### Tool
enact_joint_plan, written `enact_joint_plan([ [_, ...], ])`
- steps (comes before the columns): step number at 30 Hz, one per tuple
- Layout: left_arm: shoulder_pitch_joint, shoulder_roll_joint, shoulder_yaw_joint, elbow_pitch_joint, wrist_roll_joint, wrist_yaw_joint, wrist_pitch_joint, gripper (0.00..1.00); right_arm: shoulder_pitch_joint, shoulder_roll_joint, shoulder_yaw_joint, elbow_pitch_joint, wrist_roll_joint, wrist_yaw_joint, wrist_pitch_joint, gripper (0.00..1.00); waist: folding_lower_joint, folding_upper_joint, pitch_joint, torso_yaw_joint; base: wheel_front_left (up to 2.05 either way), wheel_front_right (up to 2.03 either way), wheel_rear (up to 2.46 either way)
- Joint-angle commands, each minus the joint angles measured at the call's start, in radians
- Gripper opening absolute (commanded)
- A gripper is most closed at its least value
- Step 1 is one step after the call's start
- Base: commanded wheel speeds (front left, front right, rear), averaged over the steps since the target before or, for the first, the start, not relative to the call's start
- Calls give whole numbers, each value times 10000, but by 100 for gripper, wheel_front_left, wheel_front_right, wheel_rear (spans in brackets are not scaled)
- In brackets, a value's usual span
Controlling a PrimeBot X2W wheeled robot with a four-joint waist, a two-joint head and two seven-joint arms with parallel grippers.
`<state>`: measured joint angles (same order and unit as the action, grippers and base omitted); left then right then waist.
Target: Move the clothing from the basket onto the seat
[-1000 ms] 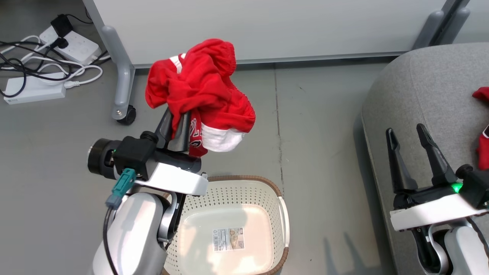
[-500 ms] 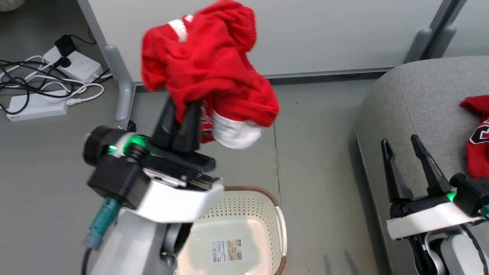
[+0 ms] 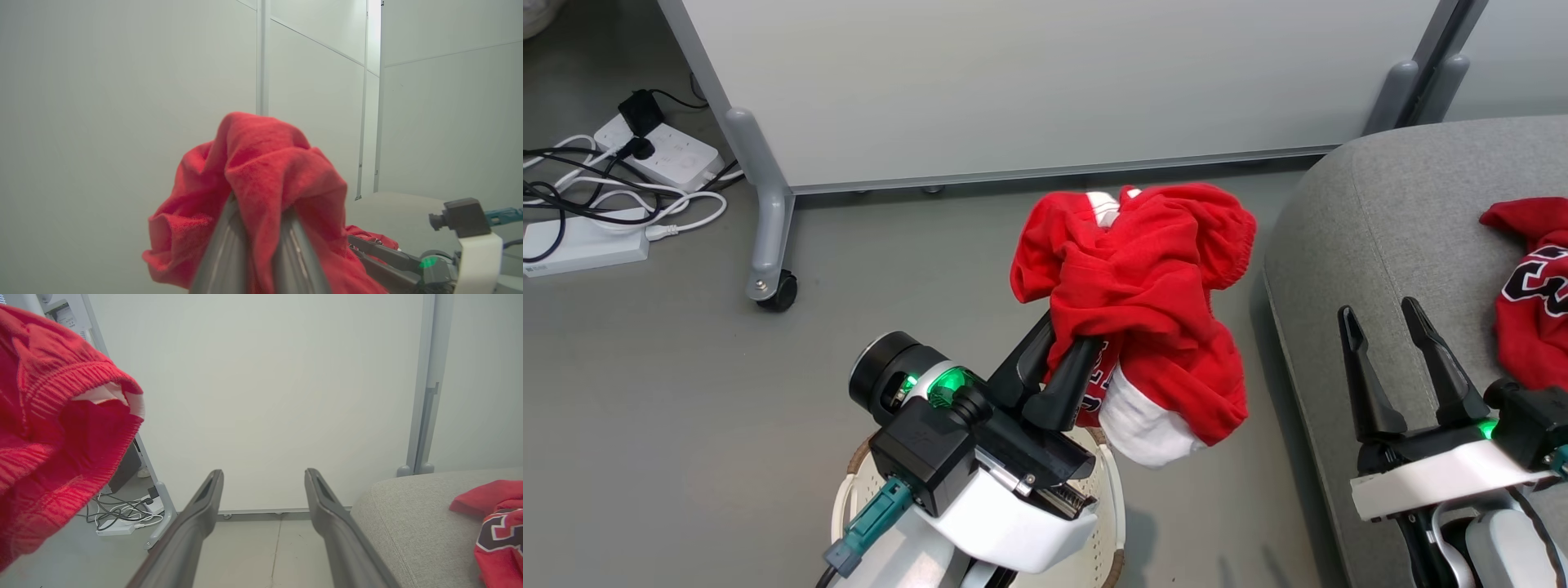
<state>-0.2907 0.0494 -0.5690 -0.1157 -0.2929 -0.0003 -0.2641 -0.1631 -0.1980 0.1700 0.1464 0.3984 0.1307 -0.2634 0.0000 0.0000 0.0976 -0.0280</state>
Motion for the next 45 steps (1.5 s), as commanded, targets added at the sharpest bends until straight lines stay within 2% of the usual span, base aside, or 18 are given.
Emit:
enact_joint_plan([
  [1,23,27,12,50,9,-75,-4,0,78,-70,-24,27,34,2,-18,100,0,0,-7,-18,0,0,0],
  [19,-49,25,217,-46,69,-55,-4,0,-78,-90,-12,53,28,2,-18,100,0,0,20,-144,0,0,0],
  [30,-11,27,458,168,94,-133,-4,0,278,-484,45,53,-18,2,-18,100,0,0,73,-328,0,0,0],
  [37,-32,26,596,324,204,-166,-4,0,359,-953,604,-414,-224,2,-18,100,0,0,142,-437,0,0,0],
  [45,-81,28,623,461,247,-225,-4,0,108,-1876,2429,-1851,-367,2,-18,100,0,0,202,-470,0,0,0],
])
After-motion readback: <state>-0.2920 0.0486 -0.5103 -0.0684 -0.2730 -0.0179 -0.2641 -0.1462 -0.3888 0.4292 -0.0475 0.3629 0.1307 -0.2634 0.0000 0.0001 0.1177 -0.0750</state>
